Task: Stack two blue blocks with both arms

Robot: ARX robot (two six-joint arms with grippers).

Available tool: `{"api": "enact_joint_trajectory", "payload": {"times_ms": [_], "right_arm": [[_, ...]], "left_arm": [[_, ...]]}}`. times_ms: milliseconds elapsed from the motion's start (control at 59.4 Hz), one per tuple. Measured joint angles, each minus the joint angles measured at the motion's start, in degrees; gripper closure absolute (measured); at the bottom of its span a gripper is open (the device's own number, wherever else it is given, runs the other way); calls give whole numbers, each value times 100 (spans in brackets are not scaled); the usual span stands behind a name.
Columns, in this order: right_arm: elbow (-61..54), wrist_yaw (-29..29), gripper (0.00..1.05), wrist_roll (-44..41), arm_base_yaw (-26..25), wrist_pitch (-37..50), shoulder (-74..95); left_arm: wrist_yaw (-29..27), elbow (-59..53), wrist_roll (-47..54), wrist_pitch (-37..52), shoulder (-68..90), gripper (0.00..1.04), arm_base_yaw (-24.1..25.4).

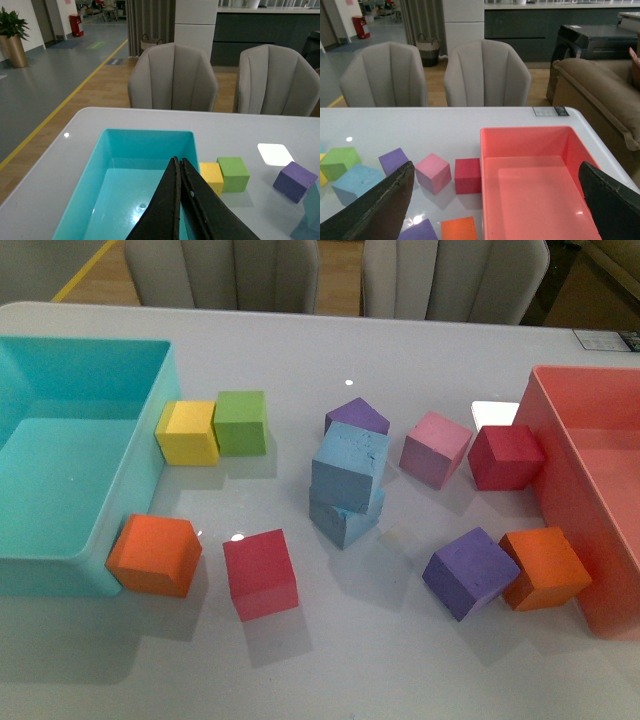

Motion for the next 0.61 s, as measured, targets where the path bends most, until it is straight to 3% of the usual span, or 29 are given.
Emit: {"api": "enact_joint_trajectory", "payload": {"times_ms": [606], "right_arm": [[0,0,9,2,0,0,0]], "left_arm": [[4,0,0,-1816,-1902,103,0]]}}
